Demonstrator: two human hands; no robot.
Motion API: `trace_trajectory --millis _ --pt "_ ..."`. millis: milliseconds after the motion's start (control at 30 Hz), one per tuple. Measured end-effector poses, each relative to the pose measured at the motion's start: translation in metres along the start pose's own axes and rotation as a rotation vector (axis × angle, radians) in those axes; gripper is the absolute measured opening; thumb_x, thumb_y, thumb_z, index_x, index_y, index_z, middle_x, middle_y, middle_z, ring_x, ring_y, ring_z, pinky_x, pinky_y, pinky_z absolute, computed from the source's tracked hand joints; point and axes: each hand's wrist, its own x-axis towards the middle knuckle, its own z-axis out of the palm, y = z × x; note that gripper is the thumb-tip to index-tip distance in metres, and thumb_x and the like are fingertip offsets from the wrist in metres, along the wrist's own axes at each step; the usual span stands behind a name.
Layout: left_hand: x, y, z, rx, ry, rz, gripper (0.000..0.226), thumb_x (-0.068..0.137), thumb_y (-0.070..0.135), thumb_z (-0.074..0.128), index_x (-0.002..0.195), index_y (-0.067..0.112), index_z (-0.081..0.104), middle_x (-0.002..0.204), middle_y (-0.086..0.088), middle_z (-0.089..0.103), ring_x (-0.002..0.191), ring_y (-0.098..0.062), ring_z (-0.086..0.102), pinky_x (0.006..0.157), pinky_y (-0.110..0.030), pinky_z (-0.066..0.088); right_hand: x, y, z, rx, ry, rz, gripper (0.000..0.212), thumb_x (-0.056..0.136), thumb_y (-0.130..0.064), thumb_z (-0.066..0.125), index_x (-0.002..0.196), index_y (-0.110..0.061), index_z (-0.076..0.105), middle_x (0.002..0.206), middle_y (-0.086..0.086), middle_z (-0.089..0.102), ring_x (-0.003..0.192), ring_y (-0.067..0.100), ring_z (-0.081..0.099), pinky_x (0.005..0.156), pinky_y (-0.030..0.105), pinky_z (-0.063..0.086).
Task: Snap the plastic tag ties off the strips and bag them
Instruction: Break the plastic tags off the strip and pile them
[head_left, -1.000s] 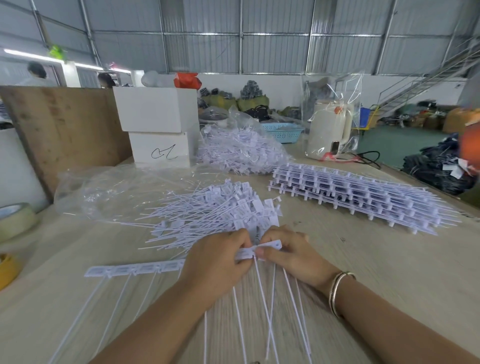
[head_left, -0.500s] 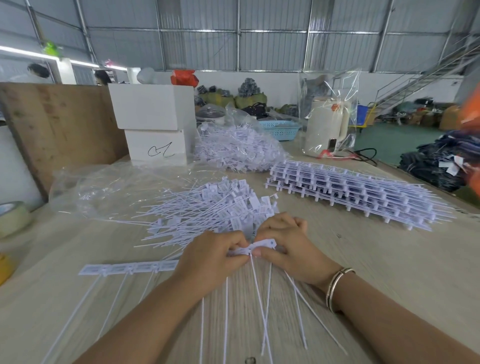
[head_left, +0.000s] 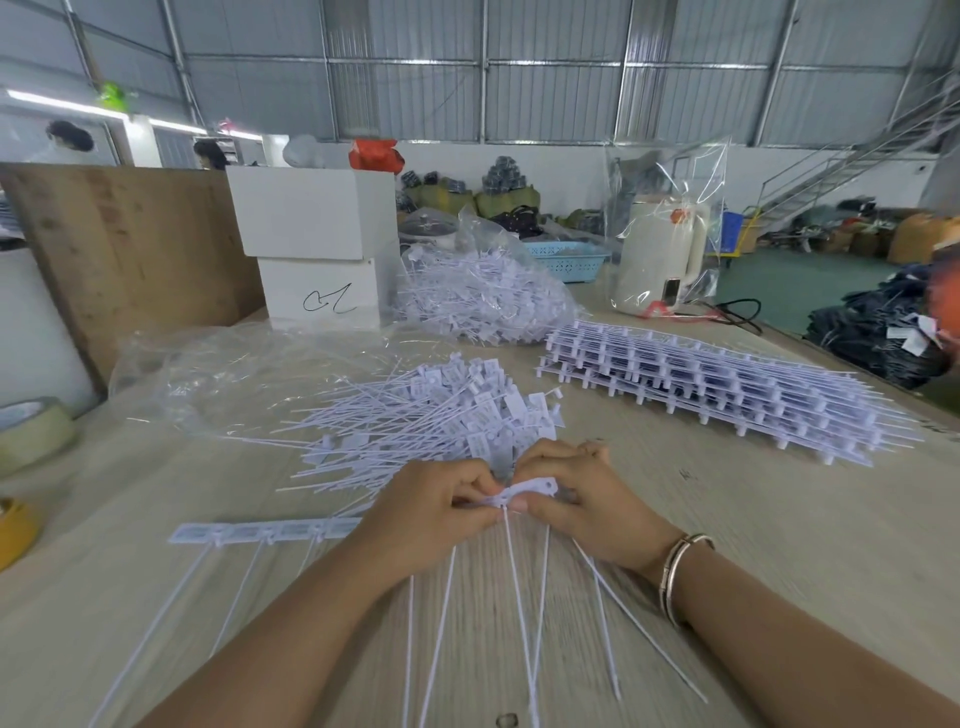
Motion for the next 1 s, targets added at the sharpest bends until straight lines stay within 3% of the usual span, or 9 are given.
trace_trajectory --millis 200,333,400,467,533,633,733,867,1000 --pt "0.003 -0.005 -0.006 -0.247 -0.075 -0.103 0.004 0.08 0.017 0.073 0.079 0.017 0.07 0.073 0.003 0.073 0.07 -0.008 0.07 0.059 -0.013 0.047 -0.002 0.002 -0.001 -0.03 0.061 -0.021 0.01 0.088 -0.017 0.064 0.089 -0.022 0.072 0.091 -0.013 0.06 0.092 -0.002 0.052 0.09 0.029 0.019" --pt "0.001 -0.009 -0.003 -0.048 0.0 -0.075 0.015 0.077 0.02 0.076 0.075 0.03 0.066 0.07 0.012 0.069 0.064 -0.001 0.063 0.063 -0.02 0.048 -0.002 0.001 -0.003 0.252 0.172 0.058 0.005 0.085 -0.013 0.067 0.081 -0.011 0.07 0.08 -0.003 0.064 0.077 0.01 0.059 0.08 0.025 0.039" --pt "-0.001 -0.008 -0.002 0.069 0.026 -0.061 0.013 0.078 0.025 0.074 0.077 0.032 0.064 0.069 0.015 0.065 0.064 -0.001 0.06 0.062 -0.024 0.048 -0.002 0.003 -0.006 0.485 0.284 0.207 0.008 0.086 -0.011 0.065 0.078 -0.01 0.066 0.072 -0.006 0.062 0.069 0.01 0.058 0.068 0.022 0.045" --pt "-0.002 -0.005 -0.002 0.22 0.043 -0.029 0.009 0.079 0.03 0.069 0.081 0.033 0.061 0.07 0.016 0.063 0.065 0.0 0.058 0.062 -0.025 0.048 -0.003 0.011 -0.009 0.602 0.357 0.385 0.012 0.088 -0.017 0.063 0.077 -0.011 0.061 0.069 -0.008 0.06 0.067 0.011 0.057 0.067 0.025 0.044" --pt "-0.001 0.001 -0.003 0.333 0.07 0.004 0.007 0.082 0.032 0.064 0.086 0.034 0.058 0.074 0.015 0.062 0.068 -0.001 0.058 0.063 -0.027 0.048 -0.002 0.018 -0.008 0.546 0.37 0.513 0.016 0.088 -0.024 0.063 0.078 -0.012 0.058 0.069 -0.004 0.058 0.067 0.013 0.054 0.068 0.027 0.042" --pt "-0.001 0.008 -0.003 0.408 0.112 0.032 0.008 0.084 0.035 0.06 0.091 0.033 0.056 0.082 0.011 0.062 0.075 -0.009 0.058 0.066 -0.031 0.05 0.002 0.022 0.001 0.151 0.269 0.578 0.016 0.085 -0.039 0.062 0.079 -0.025 0.057 0.077 -0.011 0.061 0.076 0.004 0.054 0.078 0.028 0.029" --pt "-0.001 0.01 -0.003 0.358 0.144 0.099 0.007 0.083 0.028 0.063 0.089 0.027 0.06 0.085 0.01 0.058 0.081 -0.008 0.05 0.069 -0.029 0.044 0.005 0.018 0.006 -0.084 0.218 0.531 0.013 0.085 -0.047 0.059 0.089 -0.036 0.053 0.095 -0.021 0.054 0.098 0.002 0.046 0.077 0.027 0.014" --pt "0.001 0.014 0.0 0.336 0.179 0.193 0.006 0.079 0.016 0.068 0.084 0.016 0.065 0.085 0.008 0.054 0.087 -0.011 0.046 0.071 -0.023 0.037 0.002 0.008 0.003 -0.067 0.344 0.293 0.008 0.087 -0.048 0.053 0.09 -0.041 0.054 0.1 -0.025 0.053 0.106 -0.001 0.043 0.083 0.025 0.015" --pt "0.0 0.02 0.003 0.375 0.223 0.241 0.008 0.08 0.018 0.066 0.083 0.015 0.059 0.085 0.007 0.051 0.085 -0.013 0.046 0.069 -0.026 0.037 0.0 -0.007 0.008 -0.165 0.278 0.04 0.035 0.084 -0.054 0.037 0.094 -0.038 0.067 0.097 -0.022 0.053 0.101 -0.006 0.039 0.087 0.024 0.017"
